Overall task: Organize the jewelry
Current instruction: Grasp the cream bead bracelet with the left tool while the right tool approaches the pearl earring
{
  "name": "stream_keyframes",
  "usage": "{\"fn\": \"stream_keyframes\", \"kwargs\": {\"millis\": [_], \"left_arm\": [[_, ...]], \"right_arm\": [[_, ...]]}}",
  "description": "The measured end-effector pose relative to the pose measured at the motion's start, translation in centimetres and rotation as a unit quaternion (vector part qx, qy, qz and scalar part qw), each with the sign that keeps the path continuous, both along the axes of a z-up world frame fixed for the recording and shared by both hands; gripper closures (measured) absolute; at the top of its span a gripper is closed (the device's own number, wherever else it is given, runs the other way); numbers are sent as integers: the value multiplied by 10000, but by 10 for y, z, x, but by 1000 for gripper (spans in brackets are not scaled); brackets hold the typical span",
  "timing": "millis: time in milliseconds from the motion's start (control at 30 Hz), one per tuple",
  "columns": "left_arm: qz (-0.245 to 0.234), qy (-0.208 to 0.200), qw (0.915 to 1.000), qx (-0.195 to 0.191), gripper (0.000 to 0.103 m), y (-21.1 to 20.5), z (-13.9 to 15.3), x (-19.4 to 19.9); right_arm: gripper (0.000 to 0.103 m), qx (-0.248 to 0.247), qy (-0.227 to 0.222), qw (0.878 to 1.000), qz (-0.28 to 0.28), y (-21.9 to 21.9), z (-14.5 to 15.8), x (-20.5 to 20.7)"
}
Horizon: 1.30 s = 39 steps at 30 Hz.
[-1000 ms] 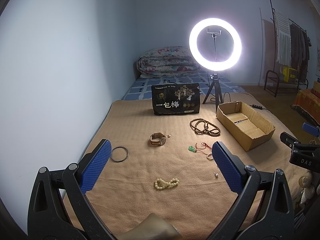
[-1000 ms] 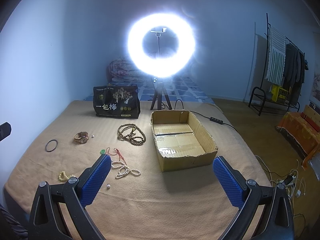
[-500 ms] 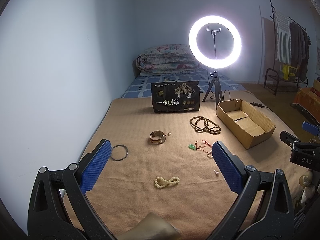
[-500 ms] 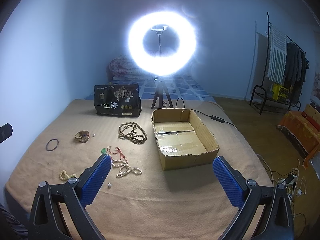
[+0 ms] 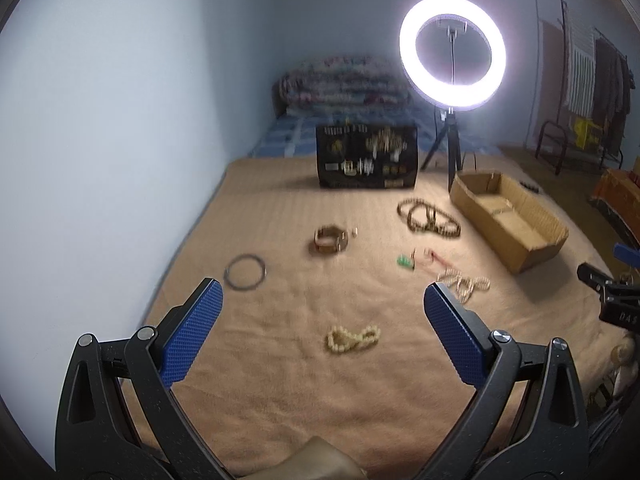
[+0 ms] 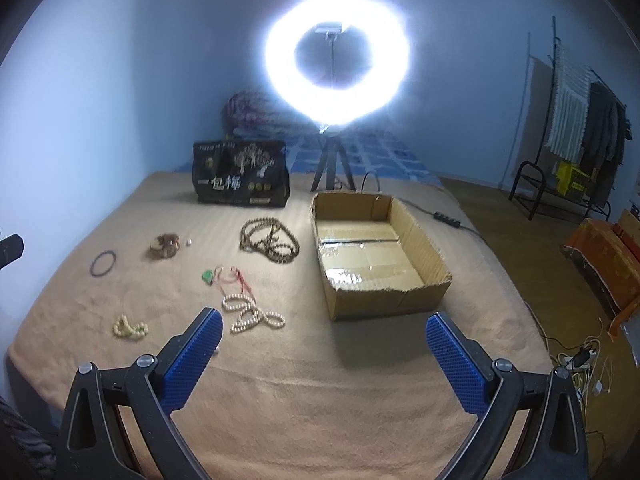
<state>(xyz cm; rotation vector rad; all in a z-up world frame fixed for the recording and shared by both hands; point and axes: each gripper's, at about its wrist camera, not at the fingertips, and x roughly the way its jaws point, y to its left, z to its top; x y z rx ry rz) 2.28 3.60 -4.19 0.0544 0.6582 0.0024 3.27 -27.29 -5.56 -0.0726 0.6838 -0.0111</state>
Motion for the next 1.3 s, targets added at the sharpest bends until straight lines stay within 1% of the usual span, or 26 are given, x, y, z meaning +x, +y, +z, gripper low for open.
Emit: {"fn": "stream_keyframes", "kwargs": {"millis": [133, 267, 333, 400, 467, 500, 567, 667, 700, 733, 800, 933, 967, 1033, 1133, 1167, 1200, 1233, 1300], "left_arm": [[-89, 346, 9994, 22, 1, 5, -17, 9], [-154, 623, 9979, -24, 1, 8, -32, 18], [-193, 767, 9969, -40, 8, 6, -41, 22], [-282, 978, 9948, -37, 9, 4, -52, 28], [-332, 1156, 9927, -71, 13, 1, -61, 34], [-372, 1245, 9915, -96, 17, 0, -66, 36], [-433, 1439, 9885, -149, 18, -2, -76, 43], [-420, 1611, 9858, -210, 18, -2, -85, 51], [-418, 1668, 9849, -220, 19, -3, -88, 55], [-413, 1703, 9843, -220, 24, -3, -90, 58], [-395, 1828, 9820, -262, 29, -2, -96, 65], [-365, 2061, 9769, -427, 29, 2, -108, 78], [-373, 2114, 9757, -450, 29, 2, -111, 81], [-393, 2228, 9730, -465, 36, 1, -118, 88], [-368, 2413, 9680, -574, 37, 3, -128, 95], [-346, 2505, 9654, -636, 38, 4, -134, 98], [-334, 2565, 9636, -670, 43, 5, -137, 101], [-330, 2640, 9612, -723, 44, 6, -141, 103], [-298, 2725, 9582, -818, 45, 8, -147, 106]], "right_arm": [[1, -133, 236, 9992, 279, 6, -16, 9], [7, -170, 444, 9963, 717, 19, -29, 20], [11, -165, 568, 9933, 993, 28, -38, 25], [15, -158, 722, 9894, 1250, 36, -47, 32], [16, -99, 848, 9865, 1400, 40, -54, 37], [16, -56, 911, 9849, 1471, 42, -57, 41], [16, 22, 1031, 9822, 1573, 46, -63, 46], [17, 127, 1205, 9783, 1683, 50, -70, 53], [18, 151, 1249, 9772, 1708, 51, -71, 55], [18, 167, 1292, 9762, 1734, 52, -73, 56], [20, 205, 1385, 9741, 1774, 54, -78, 60], [23, 320, 1578, 9697, 1838, 58, -87, 67], [25, 348, 1617, 9688, 1848, 59, -89, 69], [28, 387, 1693, 9669, 1868, 61, -92, 72], [33, 419, 1812, 9633, 1936, 66, -98, 77], [37, 425, 1851, 9620, 1960, 68, -100, 78], [41, 425, 1897, 9606, 1984, 70, -103, 79], [43, 421, 1935, 9597, 1993, 72, -106, 81], [52, 448, 2025, 9568, 2037, 75, -112, 85]]}}
